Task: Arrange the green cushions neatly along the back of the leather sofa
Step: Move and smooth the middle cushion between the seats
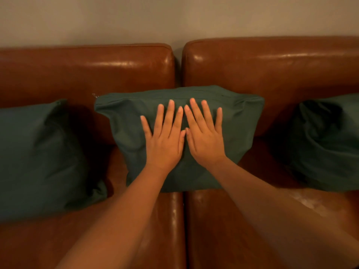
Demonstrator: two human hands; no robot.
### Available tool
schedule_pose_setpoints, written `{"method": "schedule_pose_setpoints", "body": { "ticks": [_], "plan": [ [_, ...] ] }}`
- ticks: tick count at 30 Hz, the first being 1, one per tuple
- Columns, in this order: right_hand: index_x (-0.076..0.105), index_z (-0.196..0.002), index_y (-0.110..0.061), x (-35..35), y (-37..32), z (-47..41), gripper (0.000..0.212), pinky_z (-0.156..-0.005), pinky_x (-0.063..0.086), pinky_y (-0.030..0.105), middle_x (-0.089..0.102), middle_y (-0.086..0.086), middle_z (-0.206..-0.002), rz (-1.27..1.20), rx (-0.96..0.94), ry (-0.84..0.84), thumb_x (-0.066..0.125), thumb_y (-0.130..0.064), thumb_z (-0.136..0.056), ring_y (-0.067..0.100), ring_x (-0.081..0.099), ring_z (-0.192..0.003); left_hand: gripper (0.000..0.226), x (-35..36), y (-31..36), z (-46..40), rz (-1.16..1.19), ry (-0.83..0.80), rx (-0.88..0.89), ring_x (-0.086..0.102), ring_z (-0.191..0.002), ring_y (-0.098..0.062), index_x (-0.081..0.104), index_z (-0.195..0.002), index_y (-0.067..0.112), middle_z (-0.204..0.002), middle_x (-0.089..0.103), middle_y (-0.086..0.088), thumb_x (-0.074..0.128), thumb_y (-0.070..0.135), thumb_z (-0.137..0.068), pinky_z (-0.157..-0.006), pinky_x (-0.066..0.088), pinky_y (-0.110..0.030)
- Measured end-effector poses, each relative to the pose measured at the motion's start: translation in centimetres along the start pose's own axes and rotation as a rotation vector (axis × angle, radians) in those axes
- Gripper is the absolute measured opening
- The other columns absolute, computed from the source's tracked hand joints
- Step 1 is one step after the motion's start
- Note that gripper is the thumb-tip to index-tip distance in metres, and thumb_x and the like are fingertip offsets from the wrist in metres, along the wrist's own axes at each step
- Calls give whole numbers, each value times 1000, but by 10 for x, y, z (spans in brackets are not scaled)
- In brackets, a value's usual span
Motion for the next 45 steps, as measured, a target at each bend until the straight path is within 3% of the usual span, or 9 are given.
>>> {"method": "schedule_pose_setpoints", "body": {
  "ticks": [6,11,17,24,31,35,39,43,45],
  "plan": [
    [24,-150,-23,0,47,-4,55,-116,10,55,24,1,-157,61,-37,-122,27,-45,-99,25,18,-145,58,-4,-45,-3,-108,-77,51,14,-145,-24,21,-150,25,-157,21,-4,30,48,-98,-110,4,-65],
    [37,-145,-21,-9,124,-4,55,-111,2,63,41,1,-149,140,53,-284,22,-48,-99,26,29,-142,56,-26,-111,-8,-157,-111,-106,9,-146,-28,20,-149,24,-158,18,-3,31,44,-97,-107,-1,-67],
    [50,-134,-25,-41,187,-19,37,-114,-3,58,51,-2,-139,115,81,-411,36,-29,-101,22,35,-137,42,-61,-176,-22,28,-46,-328,29,-140,-25,56,-126,16,-133,56,-7,27,34,-101,-110,-4,-62],
    [63,-120,-8,-54,191,-41,29,-105,36,39,57,12,-130,-163,148,-531,43,-7,-98,30,49,-122,29,-61,-180,-45,110,-171,-129,46,-126,-28,60,-120,18,-121,61,-14,43,29,-98,-110,14,-56],
    [52,-131,-9,-45,188,-41,39,-99,40,39,55,14,-132,-109,222,-741,58,-19,-93,31,50,-121,21,-68,-175,-41,-34,-180,8,55,-106,-35,62,-109,16,-104,64,-12,50,26,-95,-109,17,-56],
    [58,-118,-7,-50,184,-38,26,-92,45,43,60,16,-120,-56,129,-683,53,-19,-96,33,55,-109,18,-74,-171,-39,-77,-140,-34,53,-100,-36,60,-102,13,-97,60,-12,46,24,-97,-110,13,-57],
    [58,-121,-2,-73,191,-38,28,-91,45,45,60,22,-120,-80,41,-476,45,-15,-99,38,56,-108,20,-81,-171,-36,-80,-90,-103,51,-100,-40,58,-106,13,-100,58,-15,44,24,-98,-108,12,-62],
    [55,-125,-4,-75,192,-28,31,-92,41,40,59,19,-124,-181,134,-430,39,-17,-101,36,54,-113,24,-76,-172,-30,-60,-76,-127,48,-103,-42,57,-111,12,-104,55,-18,42,26,-99,-107,14,-63],
    [55,-123,-5,-71,188,-21,30,-91,40,39,58,18,-122,-264,202,-392,37,-18,-102,35,52,-112,29,-74,-173,-27,3,-52,-128,49,-99,-43,57,-112,10,-104,53,-22,39,29,-100,-103,25,-60]
  ]
}}
Point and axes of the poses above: each hand's wrist, its own z-axis away from the middle knuckle, its own x-axis out of the palm, y = z × x, the point moved 5 cm from there along -z, towards the middle knuckle
